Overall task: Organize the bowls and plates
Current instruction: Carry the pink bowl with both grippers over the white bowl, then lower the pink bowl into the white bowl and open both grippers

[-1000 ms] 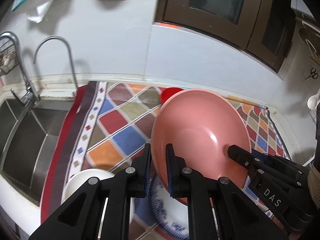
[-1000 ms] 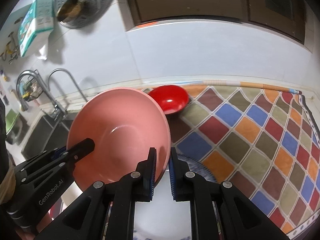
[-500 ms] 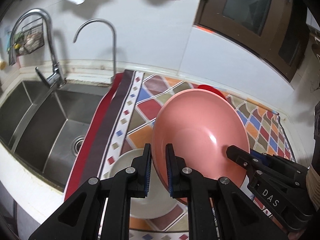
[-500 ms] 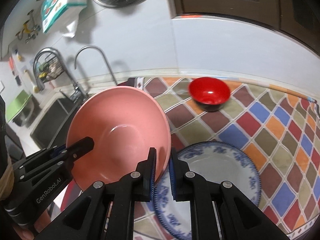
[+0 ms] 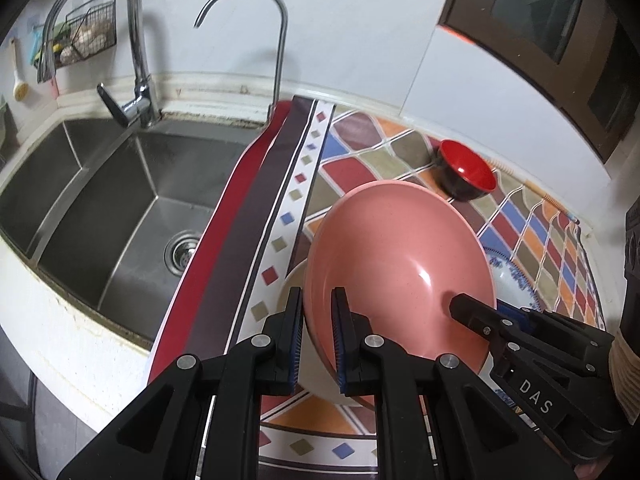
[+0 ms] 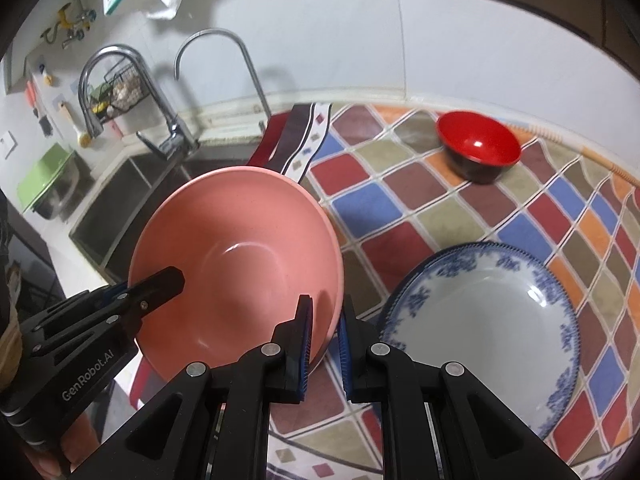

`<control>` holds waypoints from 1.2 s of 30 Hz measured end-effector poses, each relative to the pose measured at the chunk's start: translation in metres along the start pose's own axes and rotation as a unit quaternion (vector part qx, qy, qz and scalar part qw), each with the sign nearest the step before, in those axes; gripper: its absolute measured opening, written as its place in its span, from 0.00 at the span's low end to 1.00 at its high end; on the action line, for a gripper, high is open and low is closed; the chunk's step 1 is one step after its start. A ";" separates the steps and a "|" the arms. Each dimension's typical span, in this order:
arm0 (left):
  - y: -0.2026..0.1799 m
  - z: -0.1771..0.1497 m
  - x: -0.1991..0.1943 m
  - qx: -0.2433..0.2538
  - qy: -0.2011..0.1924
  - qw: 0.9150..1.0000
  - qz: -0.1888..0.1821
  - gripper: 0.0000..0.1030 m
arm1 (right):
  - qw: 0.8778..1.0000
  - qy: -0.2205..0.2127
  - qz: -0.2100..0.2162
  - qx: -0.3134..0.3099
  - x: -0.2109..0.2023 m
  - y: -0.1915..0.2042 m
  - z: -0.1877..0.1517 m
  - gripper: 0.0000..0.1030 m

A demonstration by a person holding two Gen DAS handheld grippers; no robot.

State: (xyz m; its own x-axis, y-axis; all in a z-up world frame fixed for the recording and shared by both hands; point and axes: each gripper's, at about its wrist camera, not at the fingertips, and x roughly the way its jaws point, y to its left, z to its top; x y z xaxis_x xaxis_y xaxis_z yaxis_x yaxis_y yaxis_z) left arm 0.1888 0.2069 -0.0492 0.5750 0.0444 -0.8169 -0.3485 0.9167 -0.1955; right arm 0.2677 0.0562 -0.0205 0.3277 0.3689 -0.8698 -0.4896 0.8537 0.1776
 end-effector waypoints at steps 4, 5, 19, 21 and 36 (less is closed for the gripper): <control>0.005 -0.005 0.009 -0.003 0.015 1.000 0.004 0.14 | 1.000 0.017 0.002 -0.001 0.011 0.004 -0.004 0.13; 0.006 -0.005 0.012 -0.004 0.019 1.000 0.004 0.14 | 1.000 0.020 0.002 -0.002 0.013 0.005 -0.005 0.13; 0.011 -0.013 0.031 -0.001 0.045 0.999 0.015 0.14 | 0.999 0.053 -0.004 -0.005 0.036 0.009 -0.011 0.13; 0.011 -0.014 0.033 -0.001 0.048 0.999 0.016 0.14 | 0.998 0.054 -0.005 -0.007 0.038 0.009 -0.011 0.13; 0.013 -0.012 0.029 0.001 0.038 0.999 0.027 0.41 | 0.999 0.042 -0.011 -0.013 0.038 0.010 -0.013 0.16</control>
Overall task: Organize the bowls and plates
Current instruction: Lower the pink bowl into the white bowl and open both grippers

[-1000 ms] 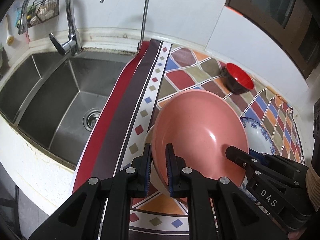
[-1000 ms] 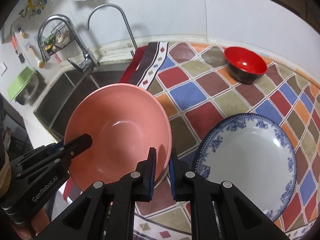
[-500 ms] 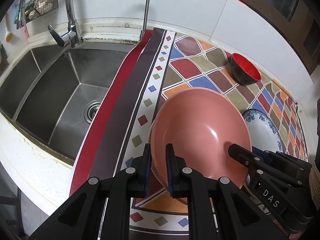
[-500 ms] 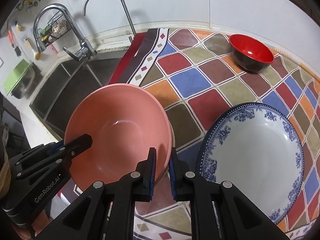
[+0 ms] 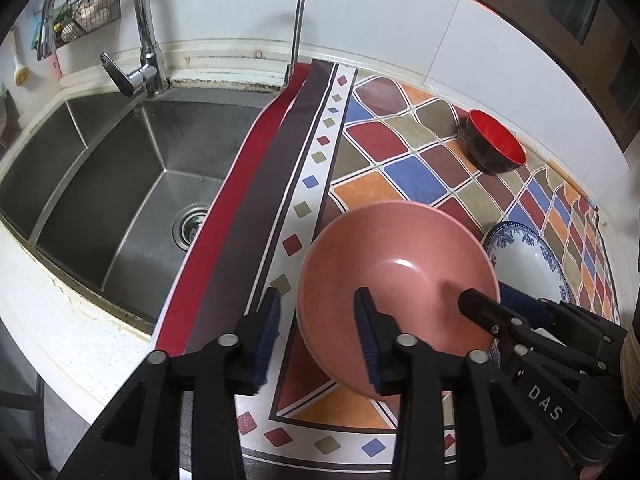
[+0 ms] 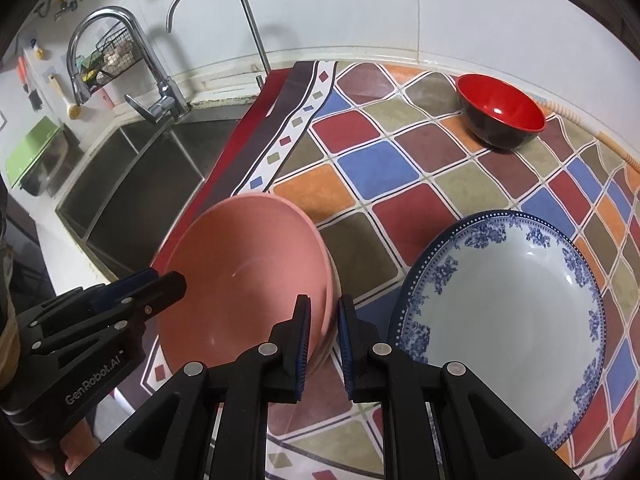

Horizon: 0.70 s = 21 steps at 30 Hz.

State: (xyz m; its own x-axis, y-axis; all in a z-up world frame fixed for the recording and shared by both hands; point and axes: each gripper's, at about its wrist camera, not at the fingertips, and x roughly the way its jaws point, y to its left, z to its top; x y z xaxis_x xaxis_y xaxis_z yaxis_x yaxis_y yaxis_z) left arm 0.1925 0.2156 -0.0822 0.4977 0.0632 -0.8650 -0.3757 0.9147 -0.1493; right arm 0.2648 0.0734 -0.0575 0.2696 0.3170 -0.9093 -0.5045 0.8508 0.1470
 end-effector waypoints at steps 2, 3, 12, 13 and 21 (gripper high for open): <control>-0.001 0.002 -0.003 0.002 -0.006 1.000 0.004 0.42 | 1.000 0.000 0.001 -0.001 0.000 0.000 0.001 0.31; -0.001 0.002 -0.004 0.003 -0.008 1.000 0.006 0.43 | 1.000 -0.001 0.001 0.001 -0.001 -0.001 0.001 0.35; -0.013 0.010 -0.023 0.018 -0.036 0.999 0.007 0.49 | 1.000 -0.025 -0.003 0.018 -0.014 -0.013 0.003 0.38; -0.015 0.011 -0.025 0.020 -0.039 0.999 0.007 0.49 | 0.999 -0.027 -0.005 0.019 -0.016 -0.015 0.003 0.41; -0.039 0.025 -0.039 0.044 -0.072 0.996 0.004 0.58 | 0.997 -0.073 -0.027 0.023 -0.044 -0.033 0.010 0.55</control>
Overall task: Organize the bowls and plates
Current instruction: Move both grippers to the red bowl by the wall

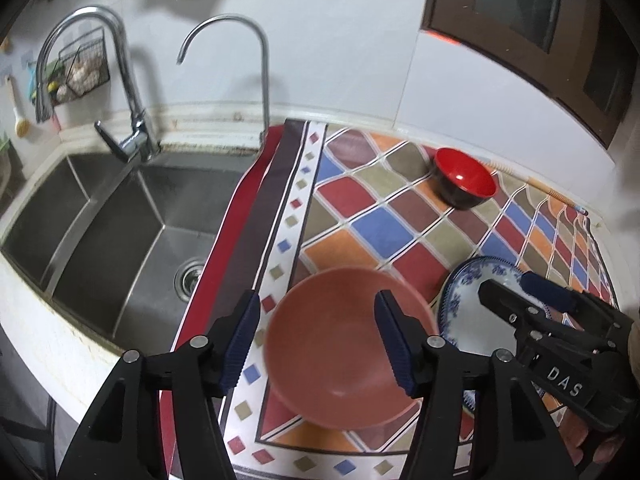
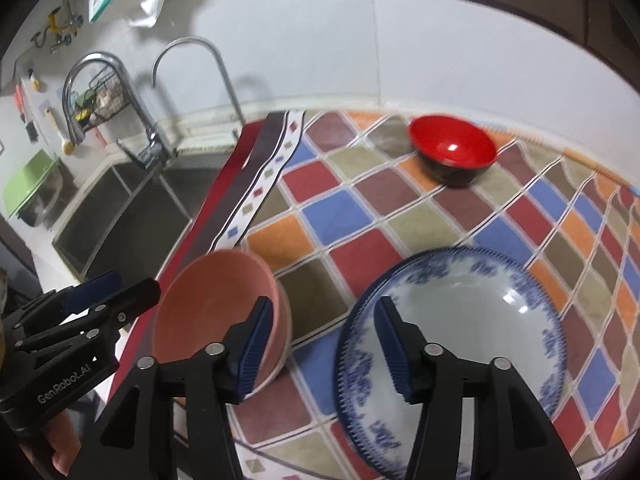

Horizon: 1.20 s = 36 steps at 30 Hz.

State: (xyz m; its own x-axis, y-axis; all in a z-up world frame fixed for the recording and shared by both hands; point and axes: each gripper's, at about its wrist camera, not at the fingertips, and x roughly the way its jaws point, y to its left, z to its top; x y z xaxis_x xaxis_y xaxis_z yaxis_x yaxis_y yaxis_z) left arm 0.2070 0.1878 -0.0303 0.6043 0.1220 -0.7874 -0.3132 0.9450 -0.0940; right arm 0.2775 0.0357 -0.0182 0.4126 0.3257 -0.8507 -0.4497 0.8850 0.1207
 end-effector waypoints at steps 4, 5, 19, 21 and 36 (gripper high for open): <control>-0.016 0.011 0.001 0.013 -0.009 1.000 -0.007 0.60 | 0.999 -0.026 -0.017 0.008 -0.012 -0.017 0.011 0.62; -0.021 0.014 0.003 0.016 -0.010 1.000 -0.009 0.60 | 0.999 -0.029 -0.021 0.011 -0.013 -0.021 0.013 0.62; -0.088 0.067 0.028 0.069 -0.034 0.996 -0.036 0.60 | 0.994 -0.080 -0.067 0.043 -0.025 -0.094 0.050 0.62; -0.097 0.077 0.035 0.076 -0.034 0.996 -0.040 0.60 | 0.992 -0.087 -0.073 0.046 -0.025 -0.105 0.058 0.62; -0.146 0.135 0.107 0.129 0.012 0.990 -0.054 0.60 | 0.990 -0.087 -0.080 0.071 0.013 -0.161 0.103 0.62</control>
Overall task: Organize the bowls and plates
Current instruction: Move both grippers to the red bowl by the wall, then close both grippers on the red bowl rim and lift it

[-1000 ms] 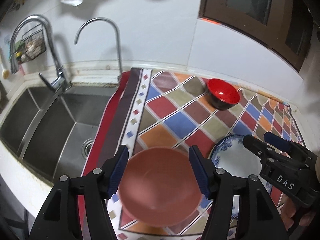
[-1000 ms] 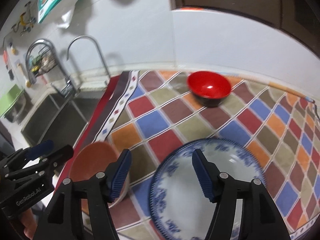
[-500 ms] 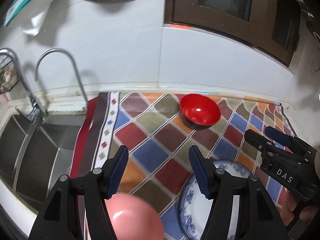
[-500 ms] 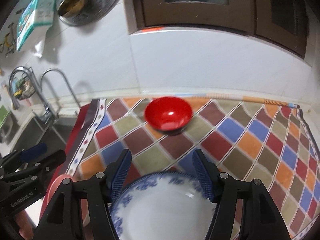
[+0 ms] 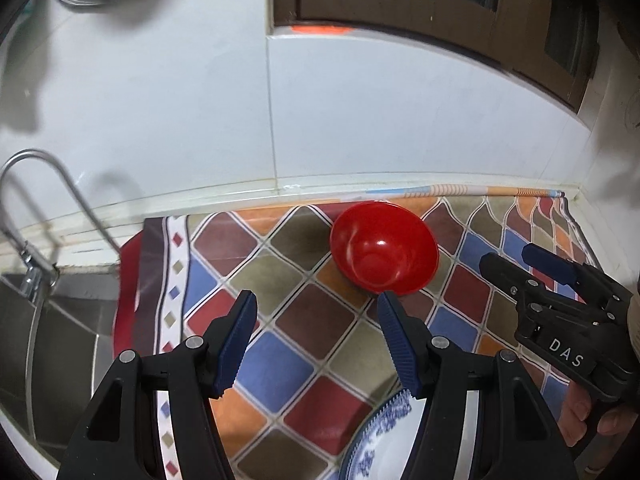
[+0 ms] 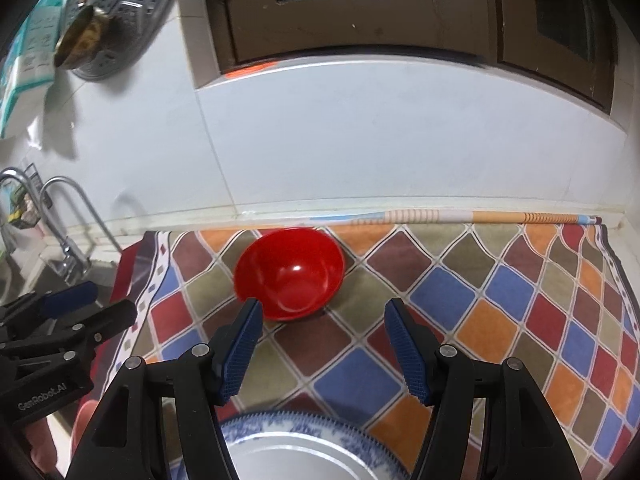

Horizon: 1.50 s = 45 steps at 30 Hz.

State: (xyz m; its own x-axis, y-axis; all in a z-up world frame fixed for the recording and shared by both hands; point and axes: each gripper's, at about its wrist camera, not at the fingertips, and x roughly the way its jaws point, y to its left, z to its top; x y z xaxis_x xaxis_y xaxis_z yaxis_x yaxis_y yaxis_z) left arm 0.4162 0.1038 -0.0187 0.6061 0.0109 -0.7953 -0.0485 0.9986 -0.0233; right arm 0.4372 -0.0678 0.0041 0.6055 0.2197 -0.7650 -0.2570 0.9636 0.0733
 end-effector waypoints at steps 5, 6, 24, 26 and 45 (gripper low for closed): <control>-0.006 0.014 0.030 0.018 0.017 1.000 0.004 0.59 | 1.000 0.015 0.001 0.011 0.027 -0.008 0.008 0.62; -0.007 0.016 0.035 0.021 0.021 1.000 0.003 0.59 | 1.000 0.018 -0.001 0.012 0.033 -0.009 0.009 0.62; -0.014 0.040 0.131 0.051 0.094 0.994 -0.002 0.51 | 0.997 0.078 0.004 0.020 0.110 -0.016 0.012 0.53; -0.017 0.040 0.139 0.053 0.104 0.993 -0.002 0.47 | 0.996 0.085 0.006 0.021 0.117 -0.017 0.011 0.49; -0.027 0.041 0.175 0.045 0.139 0.989 -0.031 0.13 | 0.991 0.128 0.023 0.030 0.150 -0.014 0.008 0.19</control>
State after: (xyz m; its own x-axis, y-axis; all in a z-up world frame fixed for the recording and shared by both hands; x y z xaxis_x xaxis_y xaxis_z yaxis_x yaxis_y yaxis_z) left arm 0.5563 0.0811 -0.1324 0.3628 -0.0522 -0.9304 0.0608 0.9976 -0.0322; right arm 0.5373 -0.0476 -0.1064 0.3808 0.2260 -0.8966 -0.2307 0.9622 0.1445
